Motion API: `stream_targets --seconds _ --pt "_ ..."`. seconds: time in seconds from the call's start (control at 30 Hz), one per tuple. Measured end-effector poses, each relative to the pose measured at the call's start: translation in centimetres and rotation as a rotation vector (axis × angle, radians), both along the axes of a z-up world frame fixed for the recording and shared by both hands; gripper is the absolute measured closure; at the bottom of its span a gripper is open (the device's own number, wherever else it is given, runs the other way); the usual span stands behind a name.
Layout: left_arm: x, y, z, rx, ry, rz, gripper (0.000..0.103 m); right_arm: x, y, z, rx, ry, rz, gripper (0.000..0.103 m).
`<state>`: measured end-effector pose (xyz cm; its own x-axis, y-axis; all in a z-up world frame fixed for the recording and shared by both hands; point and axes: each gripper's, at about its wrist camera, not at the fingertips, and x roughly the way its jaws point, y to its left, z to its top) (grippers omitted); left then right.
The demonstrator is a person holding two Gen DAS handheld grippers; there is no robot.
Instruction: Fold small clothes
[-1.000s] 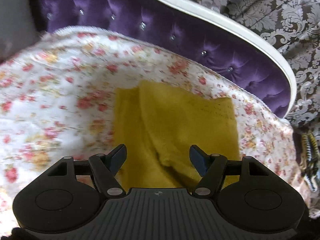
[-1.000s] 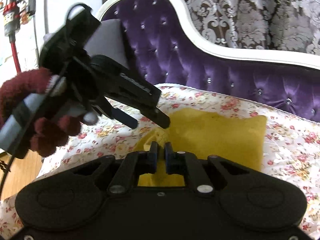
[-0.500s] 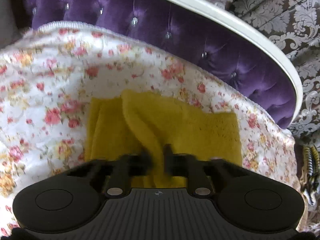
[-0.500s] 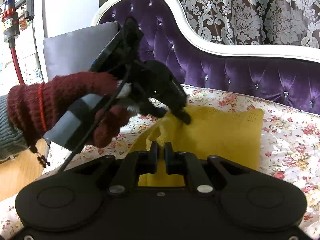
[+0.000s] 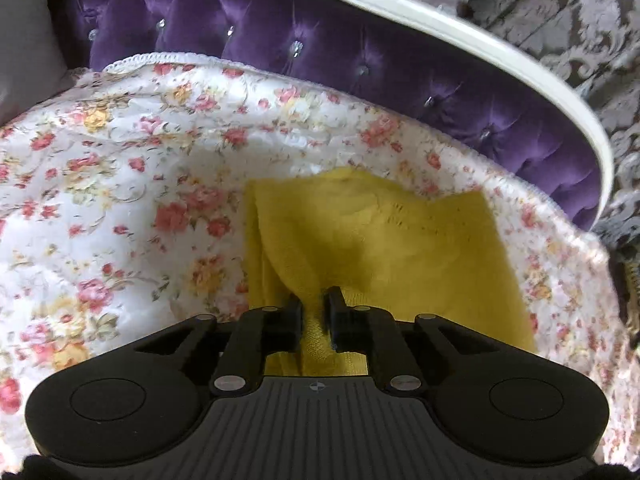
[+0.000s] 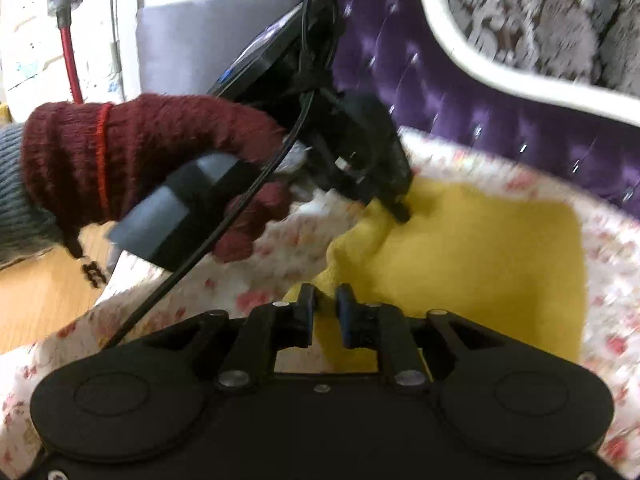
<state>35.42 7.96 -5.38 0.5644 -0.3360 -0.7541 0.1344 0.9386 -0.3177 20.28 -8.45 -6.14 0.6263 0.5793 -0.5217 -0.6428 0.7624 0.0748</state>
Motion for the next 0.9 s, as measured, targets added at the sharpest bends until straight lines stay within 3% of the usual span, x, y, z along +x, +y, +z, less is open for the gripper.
stream_targets --seconds 0.03,0.1,0.13,0.3,0.47,0.6,0.7,0.8,0.87,0.9 --pt "0.0 0.2 0.1 -0.007 -0.007 0.004 0.082 -0.2 -0.5 0.1 0.027 0.010 0.006 0.074" --pt "0.0 0.5 0.5 0.006 -0.032 0.003 0.080 -0.1 -2.0 0.6 0.088 0.030 -0.005 0.057" --pt "0.1 0.4 0.9 0.022 -0.052 0.003 0.080 0.2 -2.8 1.0 0.112 0.034 -0.026 0.054" --pt "1.1 -0.8 1.9 0.090 -0.129 -0.012 0.074 3.1 -6.9 2.3 0.156 0.011 -0.210 0.054" --pt "3.1 -2.4 0.7 0.165 -0.122 -0.024 0.073 8.6 -8.3 1.9 0.061 0.007 -0.342 0.052" --pt "4.4 -2.8 -0.5 0.252 -0.138 -0.011 0.070 12.1 -8.8 0.0 -0.023 0.060 -0.413 0.052" --pt "5.0 -2.5 -0.8 0.303 -0.150 0.008 0.066 13.2 -9.7 -0.7 -0.006 0.083 -0.441 0.043" --pt "5.5 -1.3 -0.5 0.241 -0.121 0.027 0.059 14.1 -10.8 -0.6 0.074 0.134 -0.462 0.042" --pt "4.8 -0.2 0.4 0.162 -0.115 0.049 0.046 13.6 -11.7 -0.1 0.131 0.139 -0.469 0.041" --pt "4.3 0.2 0.9 0.130 -0.118 0.052 0.032 13.4 -12.2 0.2 0.155 0.139 -0.471 0.041"
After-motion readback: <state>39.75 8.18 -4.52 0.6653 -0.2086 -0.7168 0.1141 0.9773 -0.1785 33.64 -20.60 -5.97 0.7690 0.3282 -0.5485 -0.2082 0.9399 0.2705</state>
